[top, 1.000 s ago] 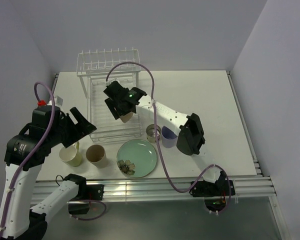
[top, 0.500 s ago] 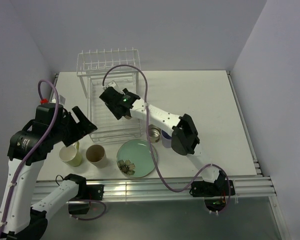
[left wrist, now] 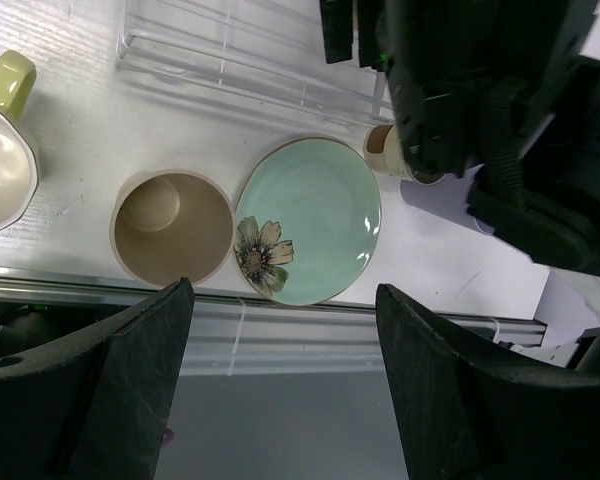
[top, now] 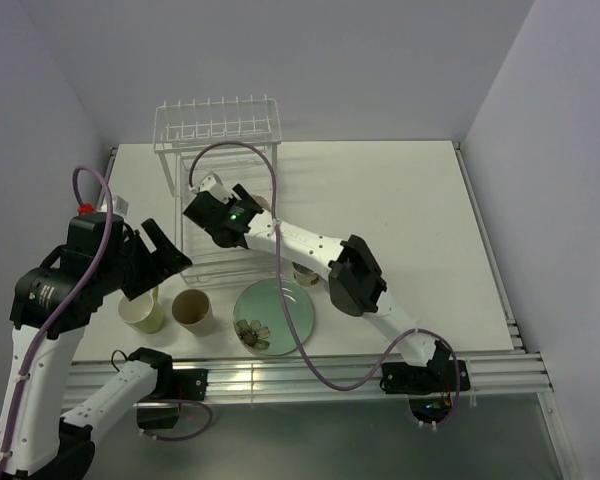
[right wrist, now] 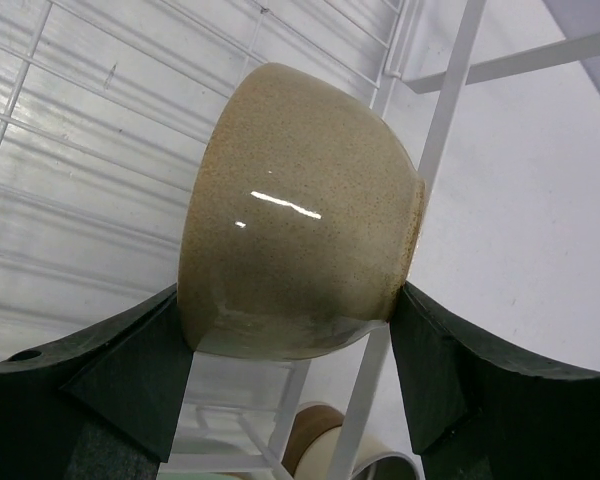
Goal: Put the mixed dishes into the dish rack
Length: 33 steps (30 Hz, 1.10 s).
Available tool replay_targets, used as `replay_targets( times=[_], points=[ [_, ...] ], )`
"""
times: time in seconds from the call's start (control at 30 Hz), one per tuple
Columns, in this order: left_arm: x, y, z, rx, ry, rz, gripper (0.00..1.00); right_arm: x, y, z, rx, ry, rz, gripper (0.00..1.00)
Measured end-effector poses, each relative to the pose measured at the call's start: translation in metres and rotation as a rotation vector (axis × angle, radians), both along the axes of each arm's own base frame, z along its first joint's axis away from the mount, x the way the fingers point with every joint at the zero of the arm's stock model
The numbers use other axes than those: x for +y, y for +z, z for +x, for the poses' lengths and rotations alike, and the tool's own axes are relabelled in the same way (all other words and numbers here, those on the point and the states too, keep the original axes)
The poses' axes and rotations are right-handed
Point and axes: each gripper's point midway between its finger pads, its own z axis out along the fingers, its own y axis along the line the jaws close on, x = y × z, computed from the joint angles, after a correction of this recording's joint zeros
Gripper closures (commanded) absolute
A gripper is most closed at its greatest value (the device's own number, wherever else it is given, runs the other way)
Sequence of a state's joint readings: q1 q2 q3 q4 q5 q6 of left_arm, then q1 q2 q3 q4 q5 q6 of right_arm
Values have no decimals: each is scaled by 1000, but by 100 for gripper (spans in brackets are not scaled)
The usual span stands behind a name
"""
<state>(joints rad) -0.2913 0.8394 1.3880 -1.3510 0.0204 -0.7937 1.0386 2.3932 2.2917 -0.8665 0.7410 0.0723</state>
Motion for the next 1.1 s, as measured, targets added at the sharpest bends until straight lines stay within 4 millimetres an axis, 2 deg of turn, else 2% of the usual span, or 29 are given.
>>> replay_targets(
  times=[0.23,0.27,0.3,0.33,0.43,0.5,0.53,0.63,0.73,1.1],
  points=[
    [1,1,-1,-6,0,-1,21,11,-6,-6,-70,9,-82,83],
    [1,1,-2,-8,0,-3,21,12,-7,-8,-73,12,-87,72],
    [1,2,-2,-10,0,-3,21,12,-7,-9,-74,16,-91,67],
    [1,2,-3,-13,0,-4,21,13,-7,-10,-74,19,-92,58],
    [1,3,-4,-20,0,-6,21,15,-7,-10,-69,26,-89,48],
    [2,4,-5,-26,1,-8,21,16,-8,-10,-65,31,-84,35],
    [2,4,-6,-27,0,-9,20,16,-7,-10,-64,34,-84,23],
    [2,5,-7,-32,0,-11,20,19,-8,-10,-53,45,-72,12],
    [2,5,-8,-37,1,-13,20,25,-16,-12,-19,68,-52,4],
    [2,5,-9,-38,2,-16,21,33,-23,-13,16,110,-33,1]
  ],
)
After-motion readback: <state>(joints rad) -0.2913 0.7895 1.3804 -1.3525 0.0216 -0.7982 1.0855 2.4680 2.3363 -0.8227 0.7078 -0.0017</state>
